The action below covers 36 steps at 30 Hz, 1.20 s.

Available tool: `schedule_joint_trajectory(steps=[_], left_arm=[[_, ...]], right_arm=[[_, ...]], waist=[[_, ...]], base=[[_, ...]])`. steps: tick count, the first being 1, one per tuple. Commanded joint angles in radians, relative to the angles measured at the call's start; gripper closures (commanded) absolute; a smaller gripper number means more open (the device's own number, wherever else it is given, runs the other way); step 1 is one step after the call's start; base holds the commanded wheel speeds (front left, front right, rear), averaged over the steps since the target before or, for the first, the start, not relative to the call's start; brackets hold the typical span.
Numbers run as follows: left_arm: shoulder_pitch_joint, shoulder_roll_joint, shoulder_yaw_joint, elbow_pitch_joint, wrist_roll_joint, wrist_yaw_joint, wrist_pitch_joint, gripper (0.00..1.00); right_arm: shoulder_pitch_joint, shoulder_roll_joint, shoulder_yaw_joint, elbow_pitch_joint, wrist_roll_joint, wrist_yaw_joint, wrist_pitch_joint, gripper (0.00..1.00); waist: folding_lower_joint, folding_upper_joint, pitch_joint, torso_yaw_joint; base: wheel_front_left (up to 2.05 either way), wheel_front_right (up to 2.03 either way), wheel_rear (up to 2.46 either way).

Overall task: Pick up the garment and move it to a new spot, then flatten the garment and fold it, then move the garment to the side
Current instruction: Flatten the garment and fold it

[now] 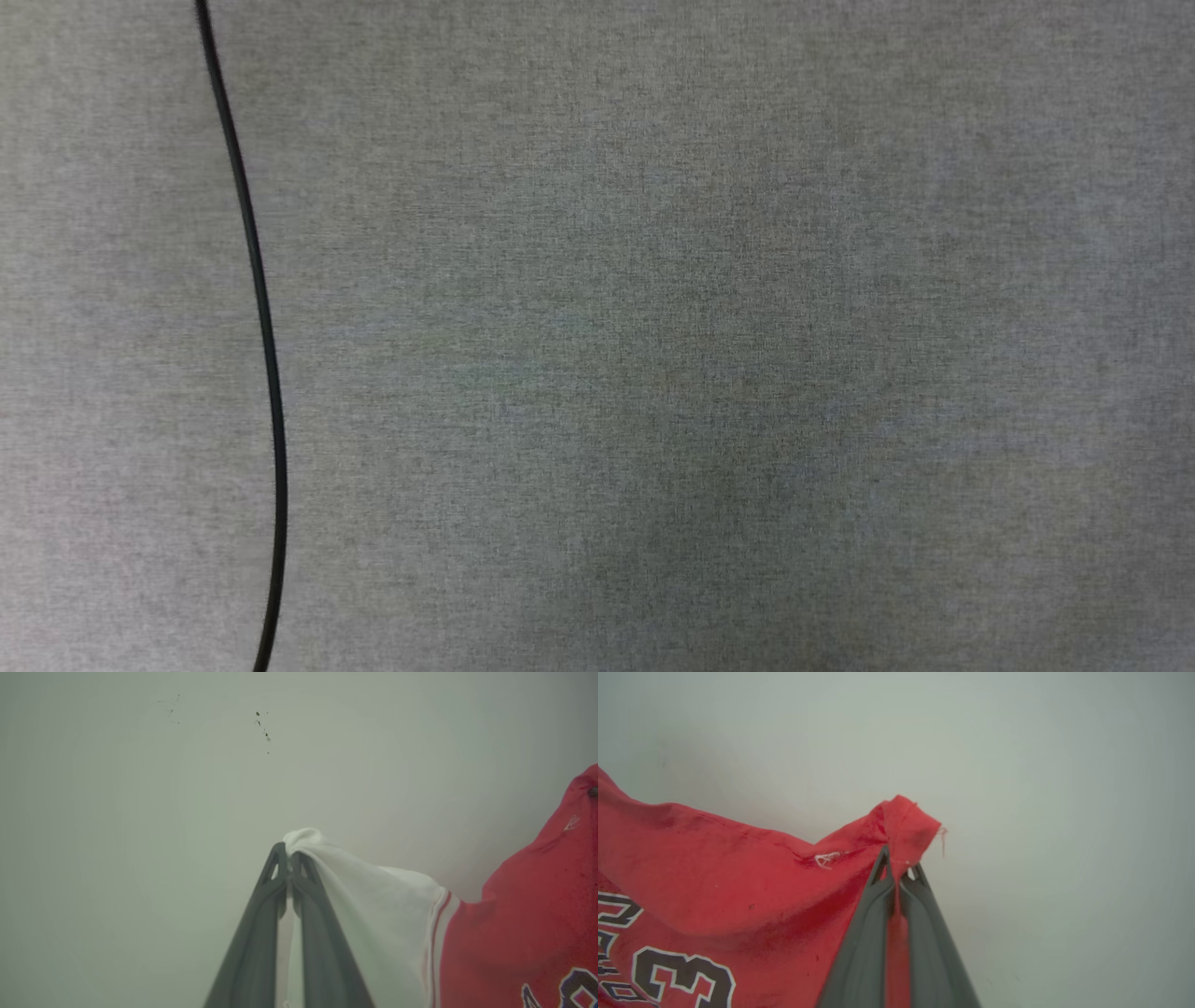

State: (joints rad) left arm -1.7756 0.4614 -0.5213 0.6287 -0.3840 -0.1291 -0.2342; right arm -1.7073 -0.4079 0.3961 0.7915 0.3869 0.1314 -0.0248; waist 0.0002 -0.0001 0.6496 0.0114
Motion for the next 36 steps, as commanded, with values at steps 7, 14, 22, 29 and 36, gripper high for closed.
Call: schedule_joint_trajectory(steps=[7, 14, 22, 29, 36], left_arm=[[0.225, 0.052, 0.011, -0.111, -0.039, 0.012, -0.025, 1.00], [0.570, 0.107, 0.015, -0.309, -0.089, 0.085, -0.024, 1.00], [1.001, 0.166, 0.009, -0.522, -0.158, 0.209, -0.004, 1.00], [1.316, 0.176, -0.004, -0.620, -0.231, 0.290, -0.004, 1.00], [1.562, 0.205, -0.035, -0.657, -0.303, 0.311, 0.010, 1.00]], right_arm=[[0.191, -0.030, 0.121, -0.047, 0.119, -0.002, -0.053, 1.00], [0.433, -0.103, 0.212, -0.151, 0.247, -0.002, -0.065, 1.00], [0.724, -0.154, 0.262, -0.245, 0.334, -0.002, -0.067, 1.00], [0.965, -0.186, 0.283, -0.291, 0.377, -0.002, -0.052, 1.00], [1.179, -0.231, 0.275, -0.321, 0.419, -0.002, -0.056, 1.00]], waist=[[-0.0002, 0.0001, -0.055, 0.006], [-0.0002, 0.0001, -0.156, 0.009], [-0.0002, 0.0001, -0.290, 0.013], [-0.0002, 0.0001, -0.406, 0.024], [-0.0002, 0.0001, -0.514, 0.043]], base=[[0.00, 0.00, 0.00], [0.00, 0.00, 0.00], [0.00, 0.00, 0.00], [0.00, 0.00, 0.00], [0.00, 0.00, 0.00]])
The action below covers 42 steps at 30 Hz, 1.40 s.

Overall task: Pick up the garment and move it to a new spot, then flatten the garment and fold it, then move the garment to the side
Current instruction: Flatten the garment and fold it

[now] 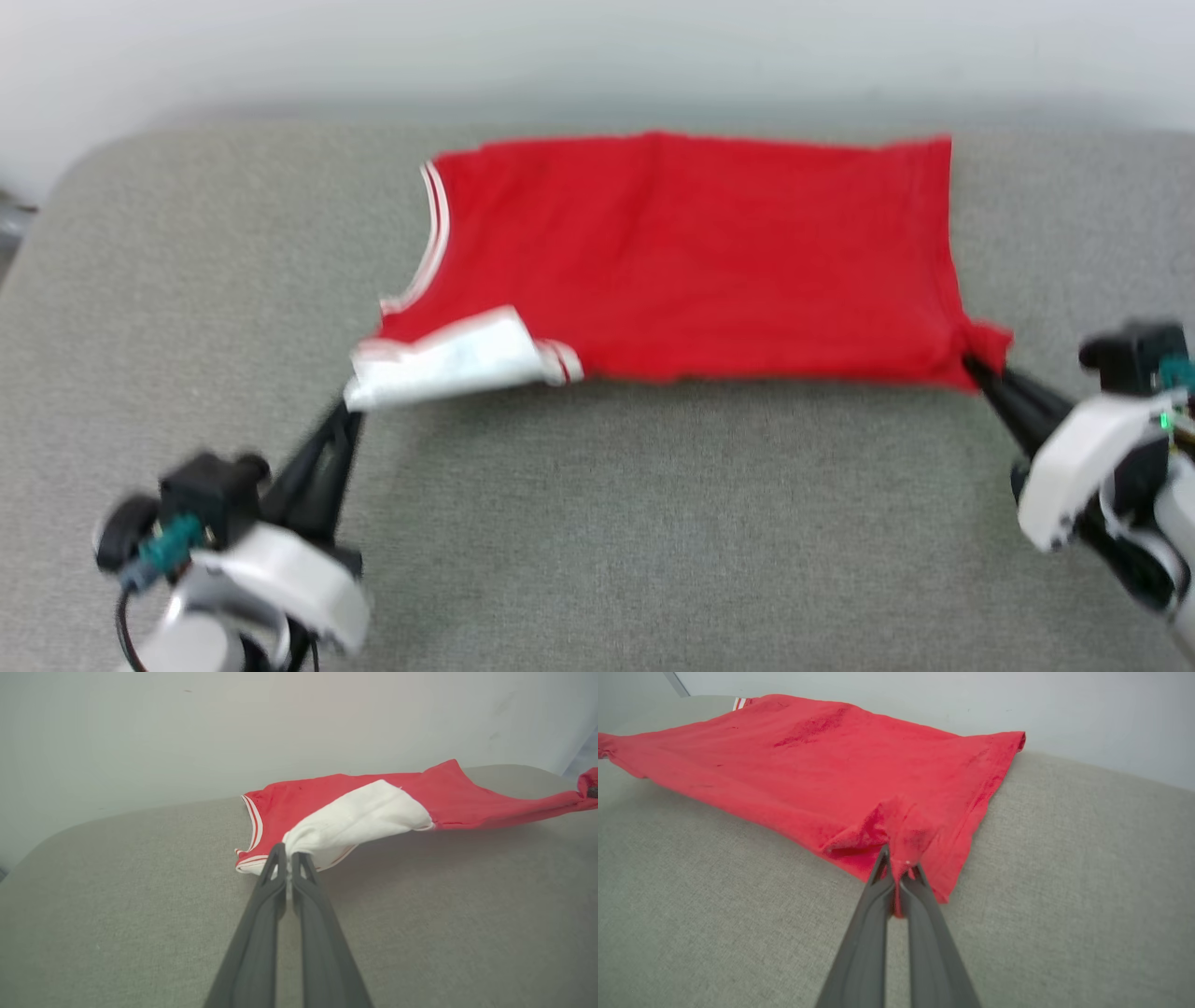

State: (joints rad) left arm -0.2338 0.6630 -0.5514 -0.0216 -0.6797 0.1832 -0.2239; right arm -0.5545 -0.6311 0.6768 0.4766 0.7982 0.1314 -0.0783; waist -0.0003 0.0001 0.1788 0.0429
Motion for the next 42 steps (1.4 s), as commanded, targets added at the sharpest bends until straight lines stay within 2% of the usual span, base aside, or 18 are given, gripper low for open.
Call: schedule_joint_trajectory(steps=[1, 8, 14, 17, 23, 26, 29, 35, 42], left_arm=[[0.048, 0.007, -0.011, -0.008, -0.013, 0.003, 0.005, 1.00], [0.241, 0.002, -0.046, -0.025, -0.083, 0.035, 0.028, 1.00], [0.387, 0.025, -0.052, -0.059, -0.159, 0.058, 0.058, 1.00], [0.437, 0.037, -0.051, -0.078, -0.189, 0.061, 0.068, 1.00], [0.479, 0.038, -0.076, -0.104, -0.223, 0.040, 0.100, 1.00], [0.485, 0.027, -0.077, -0.100, -0.232, 0.043, 0.098, 1.00], [0.465, 0.025, -0.079, -0.083, -0.214, 0.050, 0.089, 1.00], [0.362, 0.026, -0.082, -0.043, -0.146, 0.027, 0.070, 1.00], [0.172, 0.039, -0.091, -0.004, -0.061, -0.018, 0.107, 1.00]], right_arm=[[0.056, -0.017, -0.008, -0.012, 0.013, -0.002, -0.003, 1.00], [0.269, -0.050, -0.020, -0.077, 0.047, -0.001, 0.014, 1.00], [0.424, -0.066, -0.060, -0.148, 0.083, -0.002, 0.045, 1.00], [0.495, -0.081, -0.085, -0.175, 0.097, -0.002, 0.053, 1.00], [0.597, -0.099, -0.130, -0.215, 0.110, -0.002, 0.080, 1.00], [0.621, -0.108, -0.161, -0.232, 0.088, -0.002, 0.093, 1.00], [0.631, -0.091, -0.184, -0.241, 0.069, -0.002, 0.104, 1.00], [0.595, -0.053, -0.216, -0.247, 0.054, -0.002, 0.117, 1.00], [0.535, -0.038, -0.225, -0.265, 0.056, -0.001, 0.126, 1.00]], waist=[[0.0003, -0.0001, -0.058, 0.011], [0.0003, -0.0001, -0.157, 0.005], [0.0003, -0.0001, -0.197, 0.001], [0.0003, -0.0001, -0.206, 0.005], [0.0003, -0.0001, -0.208, 0.010], [0.0003, -0.0001, -0.203, 0.005], [0.0003, -0.0001, -0.196, 0.000], [0.0003, -0.0001, -0.183, -0.004], [0.0003, -0.0001, -0.141, -0.015]], base=[[0.00, 0.00, 0.00], [0.00, 0.00, 0.00], [0.00, 0.00, 0.00], [0.00, 0.00, 0.00], [0.00, 0.00, 0.00], [0.00, 0.00, 0.00], [0.00, 0.00, 0.00], [0.00, 0.00, 0.00], [0.00, 0.00, 0.00]])
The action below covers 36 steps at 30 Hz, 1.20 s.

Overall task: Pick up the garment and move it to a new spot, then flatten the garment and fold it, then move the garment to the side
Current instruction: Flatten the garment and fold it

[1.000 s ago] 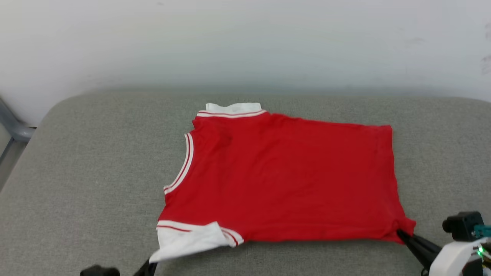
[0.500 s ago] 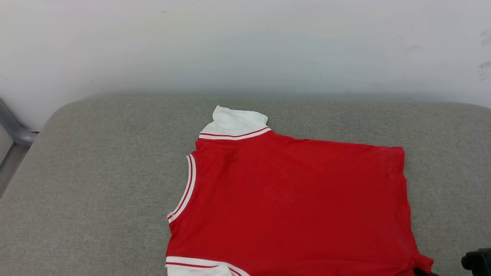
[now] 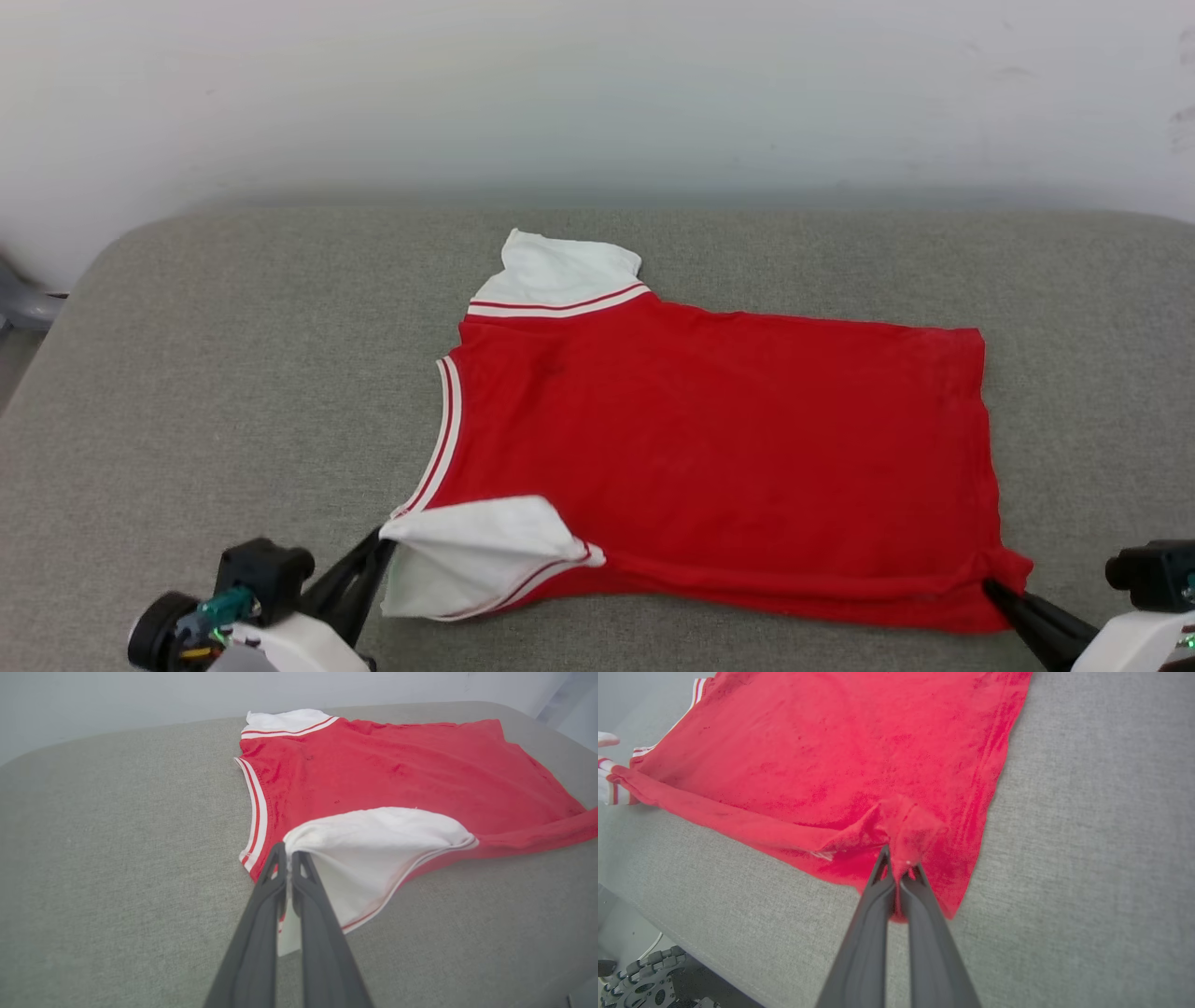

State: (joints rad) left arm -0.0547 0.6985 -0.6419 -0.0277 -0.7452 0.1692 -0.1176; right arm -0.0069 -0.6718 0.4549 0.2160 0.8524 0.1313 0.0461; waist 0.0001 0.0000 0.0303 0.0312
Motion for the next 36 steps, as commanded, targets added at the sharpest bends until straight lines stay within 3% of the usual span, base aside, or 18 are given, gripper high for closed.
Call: schedule_joint_trajectory(steps=[1, 7, 16, 24, 31, 32, 33, 34, 35, 36], left_arm=[[-0.037, 0.008, -0.004, 0.011, 0.020, -0.011, 0.009, 1.00], [-0.222, -0.020, -0.014, 0.103, 0.052, -0.084, 0.044, 1.00], [-0.421, -0.077, -0.041, 0.353, 0.085, -0.194, 0.040, 1.00], [-0.492, -0.145, -0.069, 0.583, 0.080, -0.258, -0.008, 1.00], [-0.516, -0.202, -0.117, 0.727, 0.080, -0.287, -0.057, 1.00], [-0.520, -0.208, -0.118, 0.742, 0.076, -0.289, -0.066, 1.00], [-0.524, -0.212, -0.120, 0.758, 0.074, -0.291, -0.073, 0.67], [-0.531, -0.211, -0.121, 0.769, 0.079, -0.290, -0.081, 0.00], [-0.537, -0.214, -0.118, 0.778, 0.076, -0.291, -0.088, 0.00], [-0.541, -0.215, -0.116, 0.784, 0.073, -0.292, -0.094, 0.00]], right_arm=[[-0.023, 0.003, -0.005, -0.006, 0.004, -0.001, 0.001, 1.00], [-0.103, 0.003, -0.005, -0.006, 0.018, -0.001, 0.001, 1.00], [-0.275, 0.026, 0.057, 0.068, 0.023, -0.001, 0.005, 1.00], [-0.382, 0.056, 0.141, 0.201, 0.008, -0.001, -0.002, 1.00], [-0.399, 0.067, 0.207, 0.264, 0.041, -0.001, -0.023, 1.00], [-0.401, 0.065, 0.210, 0.266, 0.045, -0.001, -0.035, 0.93], [-0.404, 0.063, 0.210, 0.266, 0.048, -0.001, -0.045, 0.62], [-0.405, 0.060, 0.209, 0.265, 0.052, -0.001, -0.056, 0.14], [-0.405, 0.057, 0.208, 0.263, 0.057, -0.001, -0.062, 0.00], [-0.404, 0.051, 0.206, 0.257, 0.057, -0.001, -0.073, 0.00]], waist=[[-0.0001, 0.0000, 0.016, -0.007], [-0.0001, 0.0000, 0.090, -0.029], [-0.0001, 0.0000, 0.187, -0.072], [-0.0001, 0.0000, 0.240, -0.082], [-0.0001, 0.0000, 0.238, -0.072], [-0.0001, 0.0000, 0.233, -0.071], [-0.0001, 0.0000, 0.226, -0.070], [-0.0001, 0.0000, 0.219, -0.070], [-0.0001, 0.0000, 0.211, -0.068], [-0.0001, 0.0000, 0.202, -0.067]], base=[[0.00, 0.00, 0.00], [0.00, 0.00, 0.00], [0.00, 0.00, 0.00], [0.00, 0.00, 0.00], [0.00, 0.00, 0.00], [0.00, 0.00, 0.00], [0.00, 0.00, 0.00], [0.00, 0.00, 0.00], [0.00, 0.00, 0.00], [0.00, 0.00, 0.00]])
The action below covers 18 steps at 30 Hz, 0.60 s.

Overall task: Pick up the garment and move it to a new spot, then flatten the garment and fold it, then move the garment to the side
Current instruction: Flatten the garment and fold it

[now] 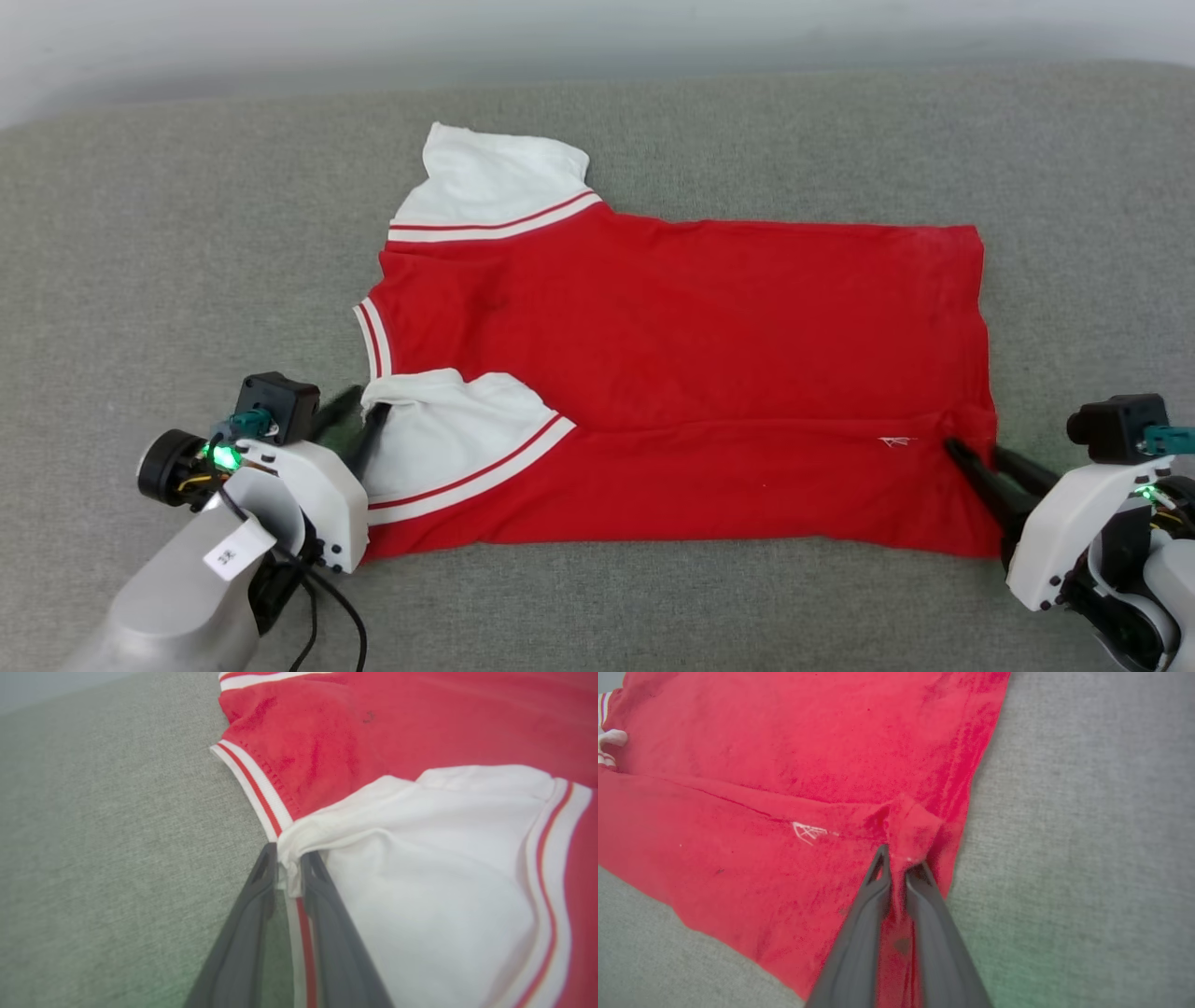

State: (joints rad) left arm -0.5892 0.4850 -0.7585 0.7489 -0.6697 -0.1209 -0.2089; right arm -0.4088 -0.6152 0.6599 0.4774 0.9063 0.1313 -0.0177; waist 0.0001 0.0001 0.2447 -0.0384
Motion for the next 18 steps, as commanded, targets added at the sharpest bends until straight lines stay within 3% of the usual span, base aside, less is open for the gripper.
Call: schedule_joint_trajectory(steps=[1, 7, 12, 17, 18], left_arm=[[-0.011, -0.001, 0.001, 0.012, -0.006, -0.002, -0.005, 0.00], [-0.052, 0.029, -0.012, -0.015, -0.033, -0.006, 0.036, 0.00], [-0.086, 0.070, -0.052, -0.106, -0.098, -0.009, 0.180, 0.00], [-0.121, 0.133, -0.100, -0.217, -0.220, -0.009, 0.418, 0.00], [-0.162, 0.172, -0.124, -0.278, -0.304, -0.009, 0.614, 0.00]], right_arm=[[0.000, -0.011, -0.003, -0.008, 0.003, -0.001, -0.018, 0.00], [0.036, -0.035, -0.027, -0.049, 0.000, -0.001, -0.061, 0.00], [0.062, -0.052, -0.060, -0.089, -0.023, -0.001, -0.067, 0.00], [0.081, -0.041, -0.090, -0.121, -0.056, -0.001, -0.042, 0.00], [0.095, -0.027, -0.120, -0.140, -0.075, -0.001, -0.024, 0.00]], waist=[[-0.0001, -0.0001, -0.021, 0.004], [-0.0001, -0.0001, -0.073, 0.022], [-0.0001, -0.0001, -0.101, 0.035], [-0.0001, -0.0001, -0.115, 0.041], [-0.0001, -0.0001, -0.120, 0.044]], base=[[0.00, 0.00, 0.00], [0.00, 0.00, 0.00], [0.00, 0.00, 0.00], [0.00, 0.00, 0.00], [0.00, 0.00, 0.00]])
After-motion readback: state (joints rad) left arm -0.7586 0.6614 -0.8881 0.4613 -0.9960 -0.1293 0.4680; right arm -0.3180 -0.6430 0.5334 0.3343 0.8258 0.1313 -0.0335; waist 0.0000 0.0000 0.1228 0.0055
